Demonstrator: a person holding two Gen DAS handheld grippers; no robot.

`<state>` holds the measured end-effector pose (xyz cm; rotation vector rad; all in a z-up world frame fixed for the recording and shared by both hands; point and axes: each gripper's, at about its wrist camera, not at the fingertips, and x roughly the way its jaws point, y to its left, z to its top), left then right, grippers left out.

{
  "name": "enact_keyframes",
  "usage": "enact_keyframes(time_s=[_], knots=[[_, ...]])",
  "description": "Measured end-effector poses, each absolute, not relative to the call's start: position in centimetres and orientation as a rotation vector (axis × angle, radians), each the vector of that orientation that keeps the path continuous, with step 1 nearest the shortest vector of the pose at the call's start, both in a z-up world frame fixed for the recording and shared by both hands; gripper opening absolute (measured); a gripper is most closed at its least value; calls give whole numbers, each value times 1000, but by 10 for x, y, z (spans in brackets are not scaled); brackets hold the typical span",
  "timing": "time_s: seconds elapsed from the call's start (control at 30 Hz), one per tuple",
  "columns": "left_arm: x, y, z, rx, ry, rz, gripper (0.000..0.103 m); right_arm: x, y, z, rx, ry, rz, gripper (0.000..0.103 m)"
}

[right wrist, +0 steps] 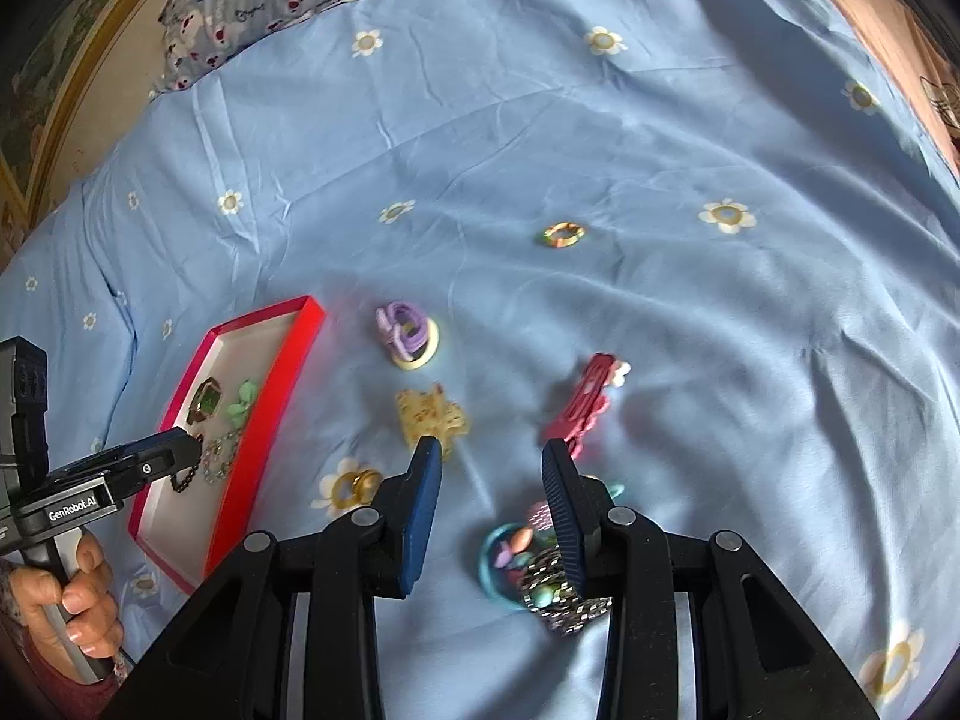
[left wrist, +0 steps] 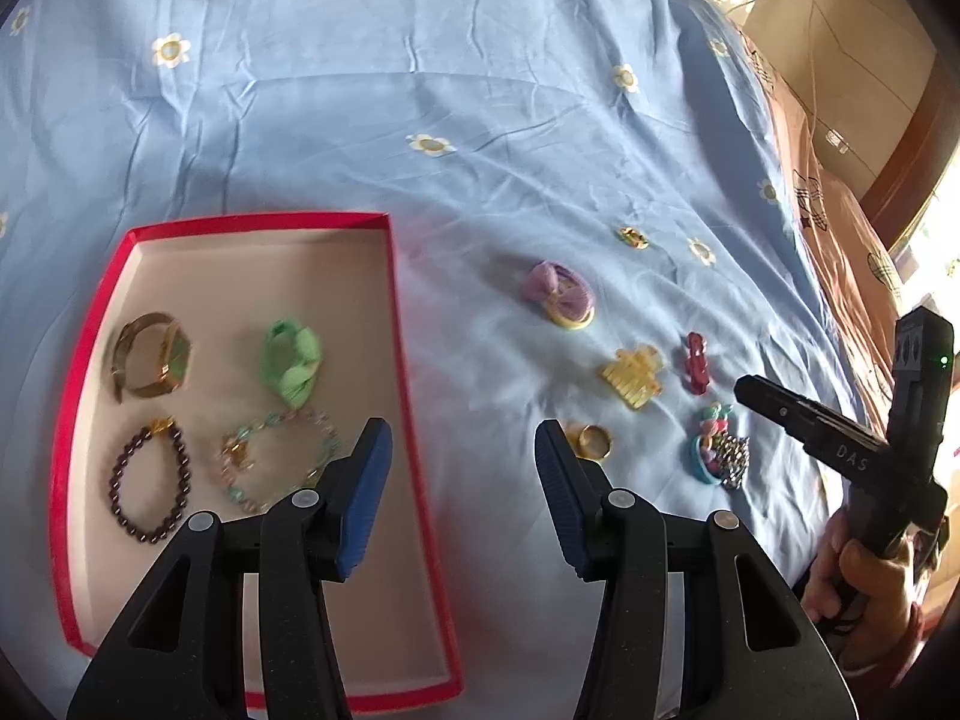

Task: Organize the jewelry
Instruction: 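Grasp the yellow hair claw with the left tool while the right tool grasps the red clip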

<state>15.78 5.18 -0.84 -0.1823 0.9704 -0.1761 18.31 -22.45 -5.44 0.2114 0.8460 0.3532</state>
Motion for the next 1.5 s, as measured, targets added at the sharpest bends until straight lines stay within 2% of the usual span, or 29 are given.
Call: enact_keyframes(time_s=[0.4,0.53,0.83,0.9,0.97,1.0,1.1,1.13,1.17,1.5], knots=[[194,10,-15,-188,995,-263,49,204,-242,-69,241,877,295,37],[203,-11,-23,-177,1015,-300,54,213,-243,-75,249,889,290,37],[223,-55,-48,-142,1076,-370,58,234,-245,-93,268,934,289,36],[227,-61,-55,-135,1091,-372,58,236,-245,-97,275,941,295,31],[231,-65,-60,-133,1097,-375,58,237,-246,-97,269,937,295,18],[233,-67,-62,-131,1096,-373,58,236,-248,-97,276,936,298,18],[238,-69,-69,-141,1102,-374,52,234,-253,-95,280,923,293,17],[239,-68,-70,-147,1103,-377,40,234,-254,-94,284,919,294,17],[240,-67,-71,-149,1107,-379,36,233,-255,-93,287,917,295,17],[227,-52,-54,-148,1046,-372,36,225,-248,-82,289,891,332,16]])
